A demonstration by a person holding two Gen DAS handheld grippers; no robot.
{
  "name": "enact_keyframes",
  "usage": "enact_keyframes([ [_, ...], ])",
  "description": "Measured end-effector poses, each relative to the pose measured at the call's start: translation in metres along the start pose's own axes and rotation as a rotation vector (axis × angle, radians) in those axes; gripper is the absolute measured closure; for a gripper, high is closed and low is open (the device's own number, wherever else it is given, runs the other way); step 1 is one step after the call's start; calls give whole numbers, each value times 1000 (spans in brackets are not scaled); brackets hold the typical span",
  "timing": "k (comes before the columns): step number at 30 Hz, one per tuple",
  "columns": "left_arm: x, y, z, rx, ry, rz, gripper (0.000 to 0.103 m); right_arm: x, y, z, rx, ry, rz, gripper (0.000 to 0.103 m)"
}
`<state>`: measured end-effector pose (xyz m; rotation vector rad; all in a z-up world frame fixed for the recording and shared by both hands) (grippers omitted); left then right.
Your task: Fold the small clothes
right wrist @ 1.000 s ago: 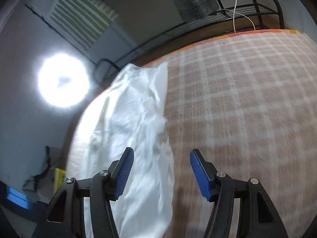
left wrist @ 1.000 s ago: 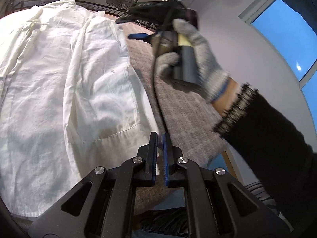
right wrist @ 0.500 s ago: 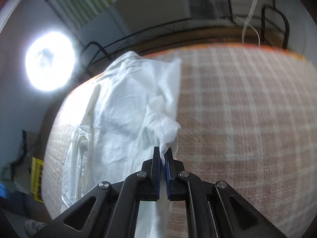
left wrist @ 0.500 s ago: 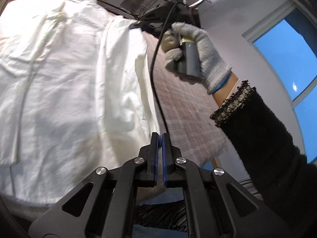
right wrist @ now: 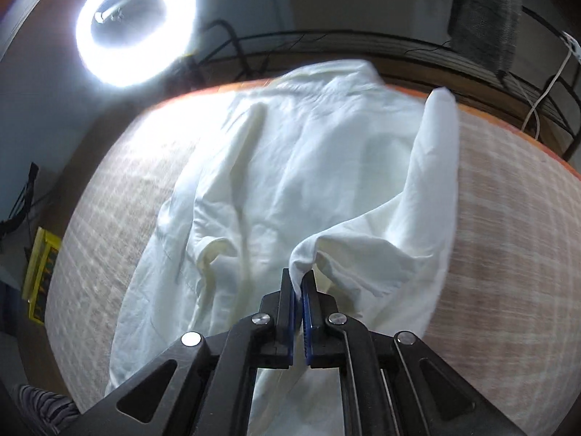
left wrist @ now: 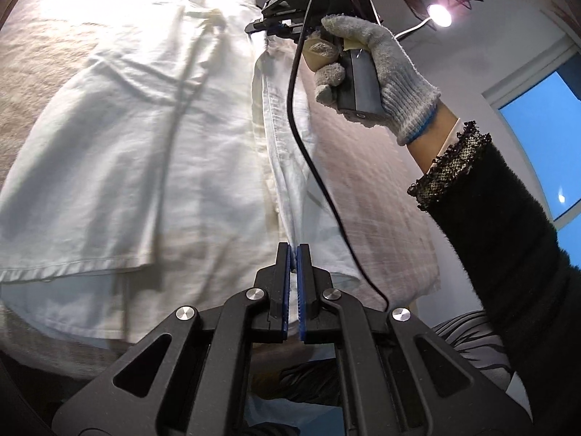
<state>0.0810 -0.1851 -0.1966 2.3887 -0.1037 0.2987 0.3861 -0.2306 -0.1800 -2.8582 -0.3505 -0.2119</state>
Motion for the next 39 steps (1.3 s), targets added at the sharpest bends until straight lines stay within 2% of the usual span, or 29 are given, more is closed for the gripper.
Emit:
enact_keyframes([
  [3, -1, -9, -3, 26, -1, -6, 102, 2, -7, 13, 31, -14, -12, 101],
  [6, 5, -12, -3, 60, -5, -11, 102, -1, -9, 24, 57, -48, -20, 81],
  [7, 11, -13, -2, 71, -2, -6, 102, -3, -10, 21, 81, -46, -22, 74],
  [11, 9, -16, -8, 106, 6, 30, 102, -21, 1, -22, 151, 29, -6, 70],
  [13, 10, -15, -11, 108, 6, 35, 102, -42, 14, -53, 188, 65, 31, 70],
  [16, 7, -15, -14, 129, 9, 55, 102, -95, 30, -81, 154, 67, 69, 66],
  [20, 2, -15, -14, 163, 11, 87, 102, -172, 29, -70, 170, -20, 90, 65],
  [24, 1, -18, -10, 152, -4, 79, 102, -236, 12, -43, 263, -107, 118, 59],
  [28, 3, -17, -7, 173, 1, 96, 102, -266, -4, -24, 315, -158, 102, 61],
  [29, 3, -16, -7, 175, 1, 96, 102, -270, -7, -21, 345, -167, 99, 81],
  [30, 3, -15, -7, 171, -2, 95, 102, -272, -10, -19, 371, -173, 96, 92],
  [31, 2, -13, -8, 175, -1, 102, 102, -273, -11, -21, 369, -174, 93, 98],
  [35, -1, -12, 4, 226, -34, 142, 102, -280, -12, -35, 314, -159, 83, 101],
  [37, -2, -14, 9, 234, -55, 146, 102, -289, -16, -26, 222, -197, 40, 101],
  [39, -1, -12, 6, 235, -67, 156, 102, -290, -21, -28, 196, -196, 11, 94],
])
Point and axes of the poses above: each gripper's, at about its wrist camera, not at the fingertips, and z roughly the way its jaws point, y to its right, x to its top, the point moved 7 cm from there along z, roughly the way its jaws point, and after that the axes turned 14 degrees about -y, right-handed, at the moved point
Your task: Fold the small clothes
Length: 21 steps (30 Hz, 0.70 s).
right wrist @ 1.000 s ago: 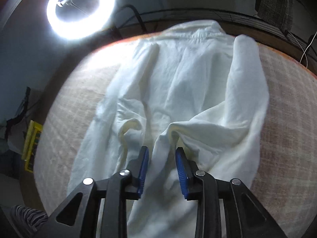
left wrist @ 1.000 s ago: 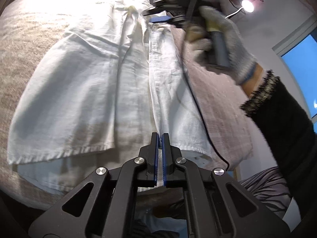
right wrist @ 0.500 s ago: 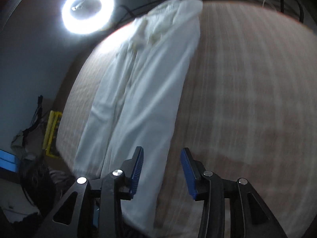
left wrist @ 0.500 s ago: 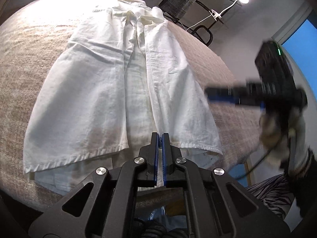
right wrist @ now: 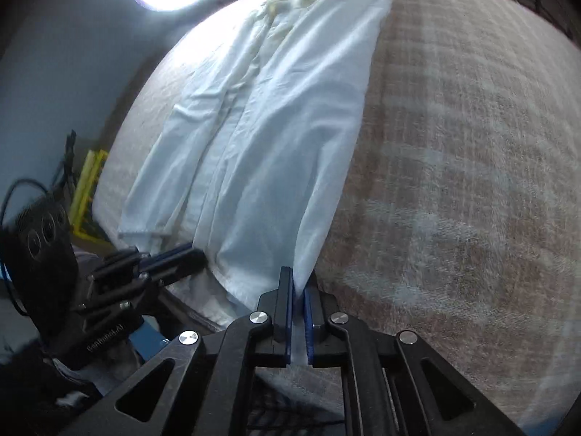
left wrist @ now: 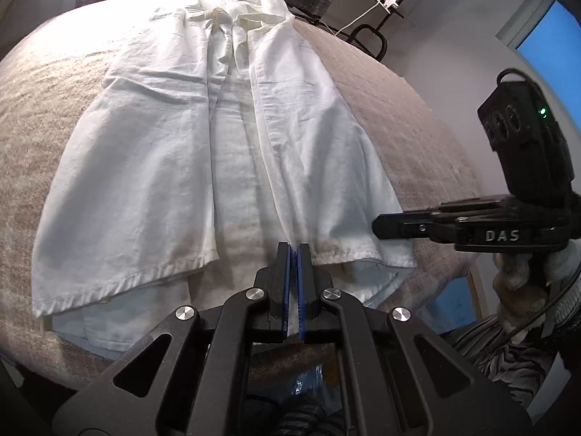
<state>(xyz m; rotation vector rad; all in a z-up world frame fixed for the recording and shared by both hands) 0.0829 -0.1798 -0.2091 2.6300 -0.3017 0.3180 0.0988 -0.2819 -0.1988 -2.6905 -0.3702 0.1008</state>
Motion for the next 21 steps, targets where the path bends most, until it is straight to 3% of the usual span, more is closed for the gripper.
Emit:
enact_keyframes([
  [2, 1, 1, -7, 10, -11, 29, 102, 2, -5, -13, 23, 12, -18, 76],
  [8, 9, 7, -42, 17, 17, 87, 102, 17, -4, -75, 14, 172, -78, 70],
  [15, 64, 25, -39, 10, 64, 140, 102, 90, 17, -135, -24, 340, -110, 76],
  [18, 83, 32, -21, 19, 54, 164, 102, 130, 25, -134, -56, 360, -114, 77],
  [21, 94, 38, 1, 35, 21, 202, 102, 166, 44, -126, -28, 358, -84, 80],
])
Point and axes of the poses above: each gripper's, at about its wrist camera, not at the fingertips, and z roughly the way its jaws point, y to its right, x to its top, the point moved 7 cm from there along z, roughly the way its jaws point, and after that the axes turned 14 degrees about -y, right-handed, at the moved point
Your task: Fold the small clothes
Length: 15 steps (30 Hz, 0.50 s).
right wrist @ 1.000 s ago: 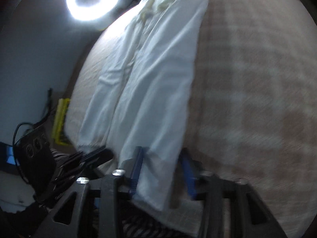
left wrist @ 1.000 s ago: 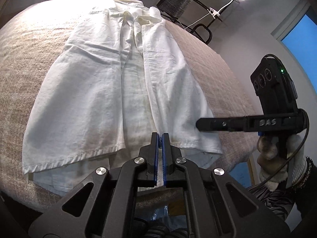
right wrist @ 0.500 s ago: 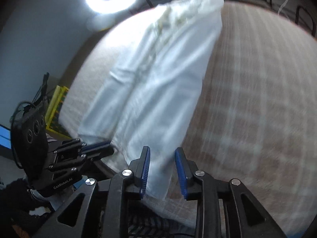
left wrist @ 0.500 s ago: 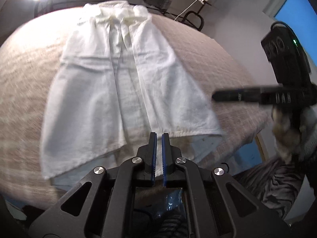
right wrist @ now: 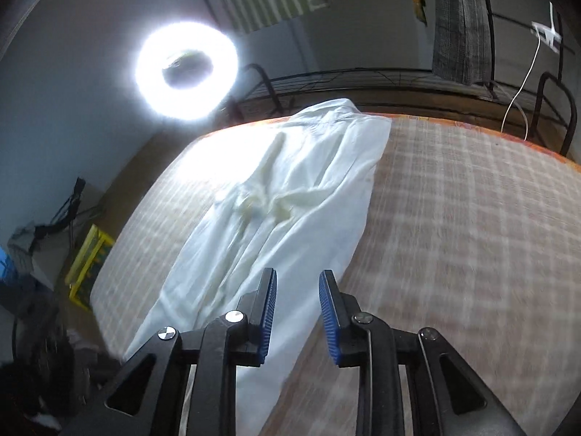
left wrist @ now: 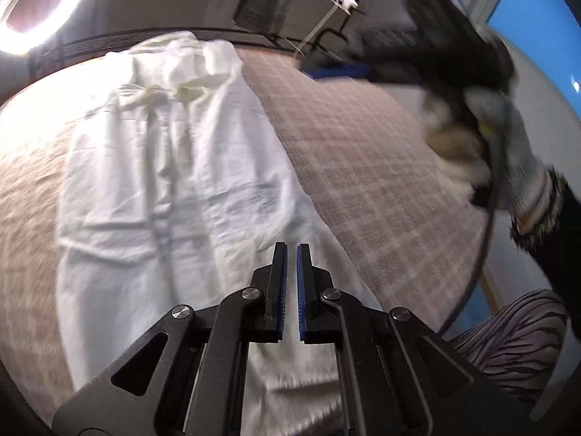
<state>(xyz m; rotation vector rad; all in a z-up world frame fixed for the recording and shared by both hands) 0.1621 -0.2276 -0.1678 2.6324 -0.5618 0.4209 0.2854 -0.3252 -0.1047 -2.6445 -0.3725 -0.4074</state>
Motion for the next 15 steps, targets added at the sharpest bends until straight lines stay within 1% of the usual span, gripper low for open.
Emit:
enact_keyframes([
  [3, 2, -1, 21, 6, -37, 21, 102, 27, 14, 28, 9, -15, 10, 81],
  [5, 0, -4, 34, 0, -64, 11, 102, 43, 19, 48, 1, -29, 2, 81],
  [7, -1, -9, 44, -22, -82, -12, 102, 59, 24, 66, 11, -50, -3, 81],
  [9, -1, -11, 49, -36, -87, -22, 102, 73, 30, 88, 10, -80, -9, 81],
  [11, -1, -11, 50, -31, -80, -10, 102, 83, 37, 103, -27, -102, -12, 81],
  [15, 0, -11, 52, -28, -67, -2, 102, 101, 52, 135, -33, -136, 3, 81],
])
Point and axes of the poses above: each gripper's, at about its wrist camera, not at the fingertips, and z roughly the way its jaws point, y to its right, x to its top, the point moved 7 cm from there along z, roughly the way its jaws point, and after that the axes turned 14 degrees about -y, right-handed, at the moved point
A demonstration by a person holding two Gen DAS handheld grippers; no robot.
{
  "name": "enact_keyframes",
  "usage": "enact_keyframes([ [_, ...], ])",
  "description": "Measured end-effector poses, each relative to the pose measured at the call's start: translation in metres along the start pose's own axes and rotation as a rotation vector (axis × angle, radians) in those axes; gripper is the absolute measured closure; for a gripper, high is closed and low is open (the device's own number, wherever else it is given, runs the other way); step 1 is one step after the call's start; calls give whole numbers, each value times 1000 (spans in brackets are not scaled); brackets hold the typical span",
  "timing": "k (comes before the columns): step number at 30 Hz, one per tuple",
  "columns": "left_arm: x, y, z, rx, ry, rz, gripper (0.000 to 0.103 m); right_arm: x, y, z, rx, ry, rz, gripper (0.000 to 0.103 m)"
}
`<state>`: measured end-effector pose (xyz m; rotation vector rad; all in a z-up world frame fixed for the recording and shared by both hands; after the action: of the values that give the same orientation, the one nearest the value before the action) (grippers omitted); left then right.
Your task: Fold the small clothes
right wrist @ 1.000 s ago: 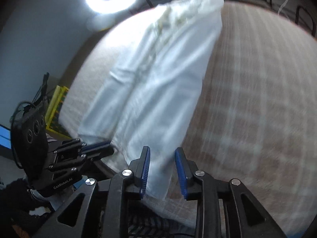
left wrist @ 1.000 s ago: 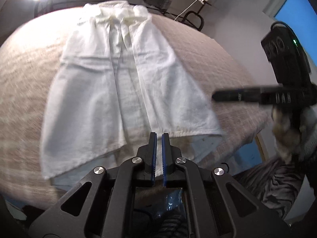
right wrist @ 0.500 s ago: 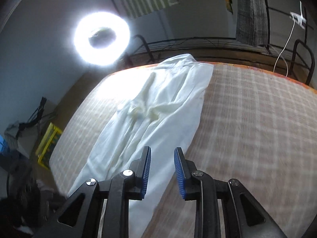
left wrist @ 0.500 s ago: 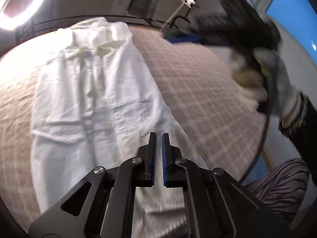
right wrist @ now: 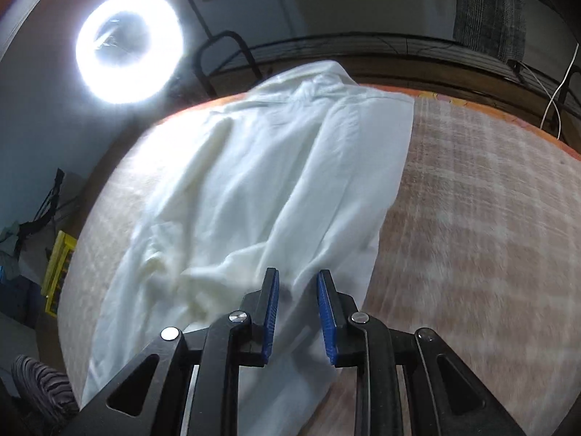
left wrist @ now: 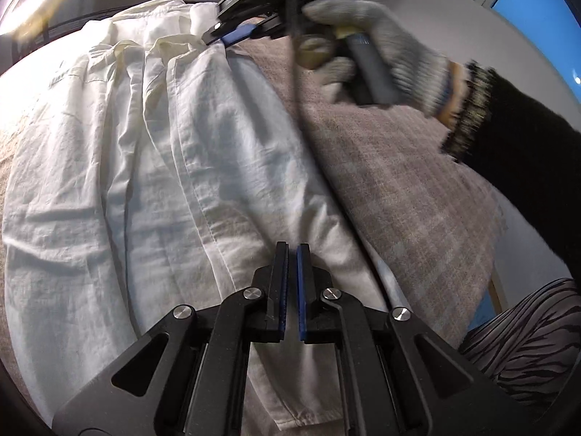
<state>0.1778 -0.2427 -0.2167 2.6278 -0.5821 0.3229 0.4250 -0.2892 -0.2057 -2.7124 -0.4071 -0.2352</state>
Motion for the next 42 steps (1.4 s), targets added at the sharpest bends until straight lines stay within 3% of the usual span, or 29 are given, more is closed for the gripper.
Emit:
enact_keyframes([
  [4, 3, 1, 2, -14, -2, -9, 102, 20, 2, 1, 10, -2, -11, 79],
  [6, 5, 1, 5, -28, -1, -15, 102, 32, 3, -10, 19, 10, 0, 75],
  [8, 6, -2, 4, -33, 0, -19, 102, 46, 6, -19, -5, 30, 11, 62],
  [10, 7, -3, 4, -30, 2, -14, 102, 60, 6, -22, -31, 25, 9, 62],
  [12, 5, -1, 1, -32, 3, -17, 102, 71, 2, -14, -59, -27, -3, 63],
  [15, 5, -4, 0, -35, 3, -18, 102, 81, 2, 6, -172, -121, -4, 63],
  [18, 5, -4, 0, -31, 5, -16, 102, 88, 4, 18, -263, -159, -5, 81],
  [19, 5, -4, 0, -31, 6, -16, 102, 89, 4, 19, -269, -159, -7, 95],
  [20, 4, -4, 1, -31, 7, -15, 102, 91, 3, 18, -262, -154, -10, 103],
  [25, 2, -5, 1, -36, 11, -17, 102, 108, 6, 4, -126, -41, 61, 103],
  [27, 2, -5, 2, -36, 11, -17, 102, 107, 10, 22, -71, -71, 63, 103],
  [30, 1, -5, 2, -39, 10, -19, 102, 101, 5, 20, -46, -49, -6, 89],
  [31, 1, -6, 1, -43, 8, -21, 102, 99, 4, 12, -39, -31, -6, 72],
  [32, 1, -6, 1, -45, 5, -24, 101, 97, 5, -1, -23, 3, 9, 70],
  [37, -8, -3, -17, -17, 20, 0, 101, 60, -5, -78, 58, 130, 55, 69],
  [42, -24, -7, -50, 16, 55, 27, 101, -6, -21, -149, 49, 215, 52, 66],
])
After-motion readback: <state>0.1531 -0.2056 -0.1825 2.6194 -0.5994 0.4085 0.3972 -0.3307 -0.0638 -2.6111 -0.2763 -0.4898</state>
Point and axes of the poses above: each gripper's, at about its wrist camera, not at the fingertips, and z roughly the way its jaws point, y to its right, x to its top, the point moved 7 cm from there along z, roughly the way its jaws point, and after that the axes turned 14 degrees about -y, right-handed, at the moved point
